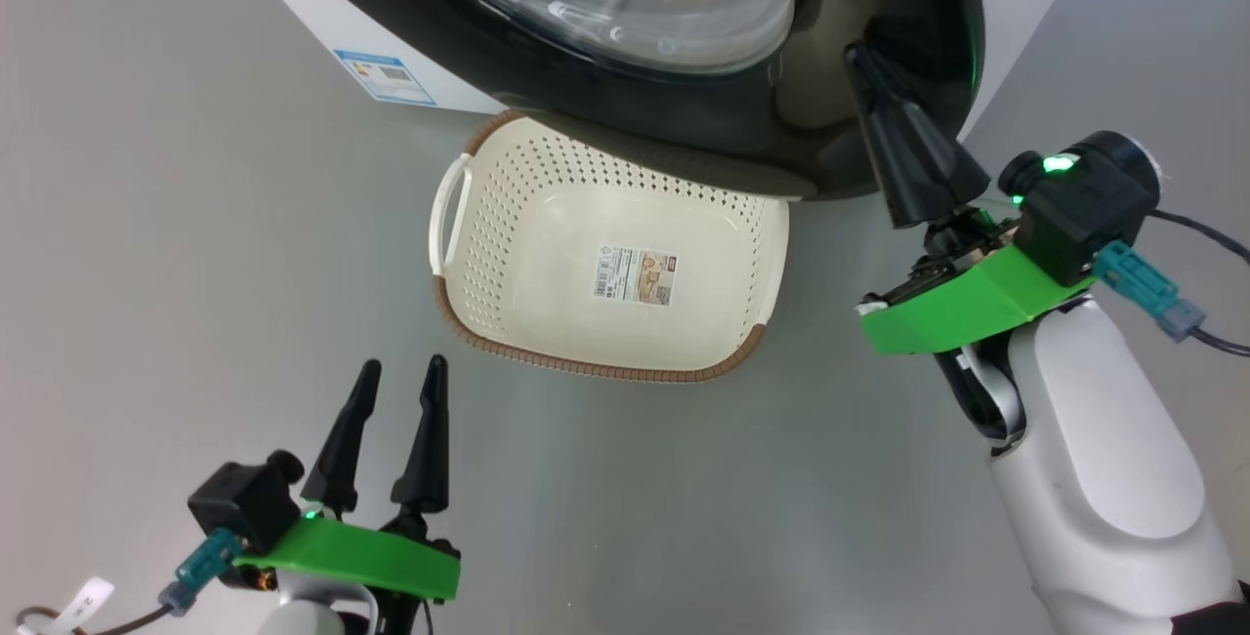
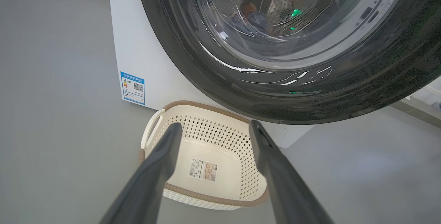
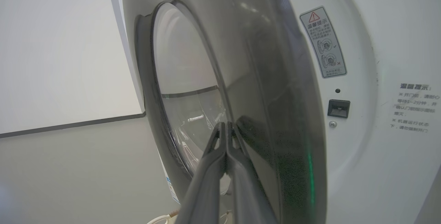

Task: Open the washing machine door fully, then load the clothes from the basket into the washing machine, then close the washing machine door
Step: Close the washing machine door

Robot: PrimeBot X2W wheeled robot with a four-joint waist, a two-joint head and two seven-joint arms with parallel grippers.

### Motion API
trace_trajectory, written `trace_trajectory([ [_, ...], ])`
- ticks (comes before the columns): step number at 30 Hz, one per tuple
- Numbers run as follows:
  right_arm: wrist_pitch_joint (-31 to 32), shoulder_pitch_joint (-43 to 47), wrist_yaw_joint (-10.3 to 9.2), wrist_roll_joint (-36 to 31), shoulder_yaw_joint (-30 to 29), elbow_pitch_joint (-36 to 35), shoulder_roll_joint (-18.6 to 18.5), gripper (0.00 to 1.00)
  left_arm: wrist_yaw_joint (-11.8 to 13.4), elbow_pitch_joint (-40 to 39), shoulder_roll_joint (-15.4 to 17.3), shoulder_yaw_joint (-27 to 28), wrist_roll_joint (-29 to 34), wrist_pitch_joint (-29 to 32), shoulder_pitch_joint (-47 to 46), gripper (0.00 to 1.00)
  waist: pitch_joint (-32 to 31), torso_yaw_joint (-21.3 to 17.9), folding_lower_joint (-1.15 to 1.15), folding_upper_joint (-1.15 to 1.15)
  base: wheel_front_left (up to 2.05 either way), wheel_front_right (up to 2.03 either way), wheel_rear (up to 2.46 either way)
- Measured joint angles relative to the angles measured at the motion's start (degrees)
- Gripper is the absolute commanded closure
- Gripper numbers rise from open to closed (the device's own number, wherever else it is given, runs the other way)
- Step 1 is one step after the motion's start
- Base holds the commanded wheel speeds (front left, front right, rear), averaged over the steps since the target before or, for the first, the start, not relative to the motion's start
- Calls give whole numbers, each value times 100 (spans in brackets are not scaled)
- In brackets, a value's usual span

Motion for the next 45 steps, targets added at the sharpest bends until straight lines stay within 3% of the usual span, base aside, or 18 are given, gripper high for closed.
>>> trace_trajectory([
  [23, -1, -989, 1, -127, -553, -45, -357, 100, 0, -311, -5, -54, -176, 0, -451, 0, 728, 162, 0, 0, 0, 0, 0],
  [32, -1, -1822, 9, -398, -588, 634, -765, 100, 0, -344, -12, -227, -193, -1, -675, 0, 905, 425, 0, 0, 0, 0, 0],
  [45, -7, -2031, 32, -651, -916, 957, -722, 100, 1, -415, -16, -167, -267, -1, -675, 0, 677, 362, 0, 0, 0, 0, 0],
])
